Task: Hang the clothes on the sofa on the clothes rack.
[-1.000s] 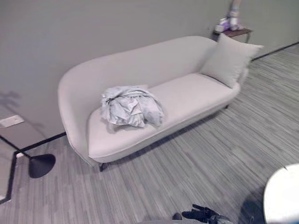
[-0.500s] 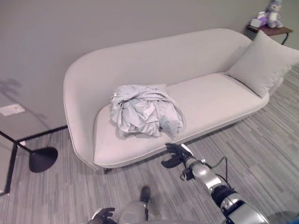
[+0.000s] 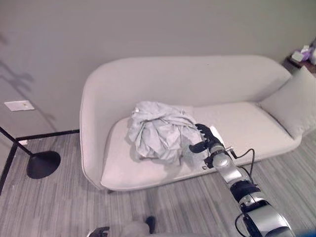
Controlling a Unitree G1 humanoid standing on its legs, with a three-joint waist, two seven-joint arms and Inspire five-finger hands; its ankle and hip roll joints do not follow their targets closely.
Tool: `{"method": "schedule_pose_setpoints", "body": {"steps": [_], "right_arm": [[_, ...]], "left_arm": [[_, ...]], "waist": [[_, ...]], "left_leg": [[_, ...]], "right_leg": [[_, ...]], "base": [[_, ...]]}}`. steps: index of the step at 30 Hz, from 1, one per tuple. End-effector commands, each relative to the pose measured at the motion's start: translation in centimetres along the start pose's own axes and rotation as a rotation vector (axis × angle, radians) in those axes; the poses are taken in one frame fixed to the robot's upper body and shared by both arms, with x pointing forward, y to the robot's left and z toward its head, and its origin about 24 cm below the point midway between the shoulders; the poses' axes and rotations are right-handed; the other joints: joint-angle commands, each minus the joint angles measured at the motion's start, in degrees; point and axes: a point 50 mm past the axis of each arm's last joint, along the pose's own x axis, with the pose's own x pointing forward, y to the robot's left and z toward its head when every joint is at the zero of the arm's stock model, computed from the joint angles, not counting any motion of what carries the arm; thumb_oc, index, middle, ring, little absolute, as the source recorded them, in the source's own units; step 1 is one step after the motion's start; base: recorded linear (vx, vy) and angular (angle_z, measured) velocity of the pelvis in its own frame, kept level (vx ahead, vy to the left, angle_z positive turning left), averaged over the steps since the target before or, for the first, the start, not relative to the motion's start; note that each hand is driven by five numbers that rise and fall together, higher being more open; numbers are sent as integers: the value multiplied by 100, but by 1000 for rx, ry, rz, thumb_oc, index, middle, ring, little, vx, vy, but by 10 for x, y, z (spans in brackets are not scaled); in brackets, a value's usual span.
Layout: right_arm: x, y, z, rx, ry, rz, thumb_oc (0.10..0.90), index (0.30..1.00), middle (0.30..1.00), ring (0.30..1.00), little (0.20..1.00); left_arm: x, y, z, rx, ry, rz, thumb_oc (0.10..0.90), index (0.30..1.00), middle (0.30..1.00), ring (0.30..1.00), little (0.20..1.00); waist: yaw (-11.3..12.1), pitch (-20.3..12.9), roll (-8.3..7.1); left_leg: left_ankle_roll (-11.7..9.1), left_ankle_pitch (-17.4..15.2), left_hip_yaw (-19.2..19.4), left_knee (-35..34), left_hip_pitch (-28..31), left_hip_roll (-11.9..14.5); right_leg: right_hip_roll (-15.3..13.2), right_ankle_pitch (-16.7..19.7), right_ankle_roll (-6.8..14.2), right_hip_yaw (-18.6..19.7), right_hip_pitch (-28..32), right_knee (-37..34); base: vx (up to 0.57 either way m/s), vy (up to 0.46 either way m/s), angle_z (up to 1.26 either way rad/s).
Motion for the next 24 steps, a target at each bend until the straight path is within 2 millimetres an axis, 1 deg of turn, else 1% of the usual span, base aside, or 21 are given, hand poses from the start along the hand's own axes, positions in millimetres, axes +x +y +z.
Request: {"method": "schedule_pose_setpoints", "body": {"steps": [1,2,3,4,5,6,7,8,9,10,11,12,14,15,16,17,19,21,24], "right_arm": [[3,-80,22,-10,-178,-297,800,900,900,900,900],[0,-86,10,-21,-147,-314,800,900,900,900,900],[-4,-92,2,-27,-134,-323,800,900,900,900,900],[-6,-96,-9,-22,-94,-327,800,900,900,900,900],[-7,-100,-15,-28,-74,-330,800,900,900,900,900],[-5,-97,-15,-31,-68,-310,800,900,900,900,900],[-5,-97,-15,-31,-69,-308,800,900,900,900,900],[-7,-101,-21,-49,-55,-297,800,900,900,900,900],[-7,-100,-21,-50,-55,-297,800,900,900,900,900],[-6,-105,-25,-70,-39,-289,800,900,900,900,900],[-6,-105,-24,-71,-40,-289,800,900,900,900,900],[-5,-105,-27,-52,-27,-278,800,900,900,900,900],[-5,-104,-33,-20,-5,-263,800,900,900,900,900],[-5,-105,-33,-19,-5,-263,800,900,900,900,900],[-4,-105,-39,-6,19,-244,800,900,900,900,900],[-4,-105,-39,-6,18,-244,800,900,900,900,900],[-2,-108,-48,14,72,-217,800,900,900,900,900],[-1,-109,-48,27,76,-209,800,900,900,900,900],[5,-109,-47,101,91,-160,800,900,900,900,900]], "left_arm": [[2,11,9,34,-28,33,800,900,900,900,900],[2,12,14,53,-46,37,800,900,900,900,900],[3,9,21,81,-64,22,800,900,900,900,900],[3,7,20,84,-66,16,800,900,900,900,900],[3,9,17,84,-55,29,800,900,900,900,900],[2,9,10,69,-35,32,800,900,900,900,900],[2,10,10,68,-35,33,800,900,900,900,900],[1,9,3,29,-8,29,800,900,900,900,900],[1,9,3,29,-8,29,800,900,900,900,900],[-1,4,-9,-5,30,19,800,900,900,900,900],[-1,4,-9,-6,30,19,800,900,900,900,900],[-3,0,-18,-24,59,8,800,900,900,900,900],[-4,-1,-24,-35,78,1,800,900,900,900,900],[-4,-1,-24,-35,78,1,800,900,900,900,900],[-4,1,-24,-41,76,5,800,900,900,900,900],[-4,1,-24,-42,76,5,800,900,900,900,900],[-4,6,-22,-39,62,14,800,900,900,900,900],[-4,7,-21,-39,56,15,800,900,900,900,900],[-4,5,-21,-26,54,-1,800,900,900,900,900]], "waist": [[-69,-231,9],[-139,-207,-47],[-214,-164,-114],[-226,-200,-155],[-189,-265,-198],[-170,-331,-271],[-192,-336,-275],[-174,-441,-318],[-180,-444,-315],[-96,-516,-352],[-108,-519,-348],[-73,-540,-381],[-24,-580,-414],[-32,-581,-413],[31,-594,-443],[24,-593,-442],[116,-576,-507],[107,-570,-517],[119,-550,-549]], "left_leg": [[-342,-179,-439,-332,170,99],[-371,-261,-681,-332,233,66],[-408,-255,-892,-332,258,16],[-430,-334,-1053,-332,329,15],[-427,-367,-1082,-332,309,37],[-468,-377,-1079,-332,273,44],[-470,-377,-1094,-332,272,43],[-528,-401,-1117,-332,228,117],[-530,-402,-1123,-332,227,119],[-598,-402,-1189,-332,169,185],[-601,-403,-1198,-332,168,186],[-648,-393,-1290,-332,138,229],[-710,-388,-1375,-332,116,274],[-713,-389,-1383,-332,115,276],[-769,-385,-1473,-332,105,319],[-770,-385,-1479,-332,106,319],[-854,-342,-1606,-332,50,366],[-876,-325,-1672,-332,22,367],[-944,-293,-1817,-332,-32,379]], "right_leg": [[335,561,-182,450,-168,-3029],[464,508,-184,825,-190,-3597],[517,684,-167,1074,-173,-3969],[549,826,-100,1191,-185,-3999],[486,762,-95,1083,-75,-4195],[449,776,-109,928,96,-4393],[448,788,-109,909,120,-4431],[524,789,-156,906,259,-4685],[526,794,-157,899,265,-4695],[572,814,-178,804,407,-4906],[575,820,-180,792,418,-4924],[624,808,-219,717,503,-5028],[663,754,-255,632,570,-5082],[664,751,-257,622,573,-5082],[704,667,-288,536,629,-5082],[704,666,-288,530,631,-5082],[758,573,-338,405,669,-5082],[771,560,-357,357,671,-5082],[812,500,-401,210,696,-5082]], "base": [[221,-218,115],[191,-176,173],[199,-169,147],[152,-127,128],[175,-150,114],[120,-89,103],[148,-155,75],[87,-97,21],[166,-169,28],[86,-75,26],[132,-134,30],[67,-90,23],[65,-88,36],[67,-86,34],[44,-58,23],[86,-105,21],[61,-90,20],[25,-48,31],[44,-64,25]]}}
